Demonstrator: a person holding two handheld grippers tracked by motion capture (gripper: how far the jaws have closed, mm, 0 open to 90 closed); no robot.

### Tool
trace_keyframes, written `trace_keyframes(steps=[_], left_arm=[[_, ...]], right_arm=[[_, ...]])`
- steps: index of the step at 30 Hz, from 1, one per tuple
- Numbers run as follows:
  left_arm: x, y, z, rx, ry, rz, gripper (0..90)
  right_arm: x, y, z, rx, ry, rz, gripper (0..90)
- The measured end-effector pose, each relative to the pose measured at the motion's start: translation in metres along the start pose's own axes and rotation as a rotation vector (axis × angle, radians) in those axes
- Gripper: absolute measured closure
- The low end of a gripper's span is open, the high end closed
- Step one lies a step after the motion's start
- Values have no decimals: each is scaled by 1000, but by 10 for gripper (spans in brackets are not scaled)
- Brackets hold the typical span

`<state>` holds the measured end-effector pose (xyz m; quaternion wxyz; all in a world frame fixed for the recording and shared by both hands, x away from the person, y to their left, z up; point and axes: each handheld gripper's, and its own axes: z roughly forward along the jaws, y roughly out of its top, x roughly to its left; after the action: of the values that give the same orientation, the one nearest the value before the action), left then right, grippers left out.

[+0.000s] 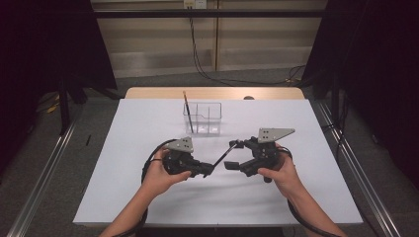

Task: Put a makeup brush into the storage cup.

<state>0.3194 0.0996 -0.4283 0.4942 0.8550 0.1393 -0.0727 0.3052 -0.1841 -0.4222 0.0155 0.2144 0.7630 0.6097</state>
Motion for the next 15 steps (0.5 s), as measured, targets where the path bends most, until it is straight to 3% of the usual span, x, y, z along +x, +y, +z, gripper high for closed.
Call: trace_keyframes(steps=[15], left_arm=[[1, 4, 10, -70, -3, -14, 844]], right_arm=[[2, -1, 2, -2, -8, -18, 394]])
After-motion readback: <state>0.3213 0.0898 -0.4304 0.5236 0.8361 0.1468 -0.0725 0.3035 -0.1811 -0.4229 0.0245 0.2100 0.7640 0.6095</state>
